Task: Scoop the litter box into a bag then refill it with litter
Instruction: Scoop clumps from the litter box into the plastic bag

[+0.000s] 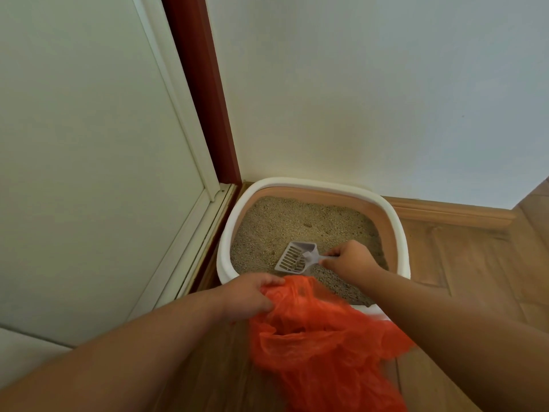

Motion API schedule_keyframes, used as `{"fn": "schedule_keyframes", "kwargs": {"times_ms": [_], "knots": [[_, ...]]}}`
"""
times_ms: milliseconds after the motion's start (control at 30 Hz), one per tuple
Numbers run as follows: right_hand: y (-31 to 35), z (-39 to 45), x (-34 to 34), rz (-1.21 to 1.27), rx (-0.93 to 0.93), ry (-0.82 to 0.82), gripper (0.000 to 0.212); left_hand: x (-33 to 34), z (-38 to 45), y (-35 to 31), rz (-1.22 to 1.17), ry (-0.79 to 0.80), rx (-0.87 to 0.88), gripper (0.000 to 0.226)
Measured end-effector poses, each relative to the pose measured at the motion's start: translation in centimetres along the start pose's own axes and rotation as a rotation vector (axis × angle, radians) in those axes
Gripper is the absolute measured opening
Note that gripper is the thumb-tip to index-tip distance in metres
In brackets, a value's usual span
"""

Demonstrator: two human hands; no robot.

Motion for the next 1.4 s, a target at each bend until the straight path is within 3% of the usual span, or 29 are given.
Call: {"fn": "schedule_keyframes", "kwargs": {"times_ms": [333, 500, 667, 933, 1233, 1400], "knots": [[1.5, 2.4, 5.0, -0.029, 0.018, -0.036, 0.014, -0.6, 0.8, 1.1, 0.029, -0.032, 0.014, 0.065], [1.3, 2.0, 5.5, 0.227, 0.008, -0.064, 0.013, -0.3, 1.1, 1.3, 0.014, -0.016, 0.014, 0.064], [-0.7, 1.1, 0.3, 0.483, -0.005, -0.197, 0.01, -0.6, 1.5, 1.2, -0.011, -0.035, 0.01, 0.063], [-6.7, 2.0, -3.4, 0.385, 0.141, -0.355, 0.015, -0.9, 2.3, 1.0, -0.05, -0.061, 0.01, 0.062], [-4.0, 5.5, -2.0, 0.333, 0.166, -0.341, 0.01, -0.7, 2.1, 1.3, -0.083, -0.04, -0.005, 0.059], [-3.6, 7.0, -0.1, 0.427, 0.178, -0.37, 0.028, -0.7, 2.0, 1.3, -0.122, -0.031, -0.01, 0.061]]}}
Point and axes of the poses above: each hand's wrist, its own z-axis towards the middle knuckle, its own x-axis out of the palm, y = z × x, the point moved 8 cm from there along z, towards the middle knuckle, and after that the axes turned 13 degrees about z, right-handed, at the moved point
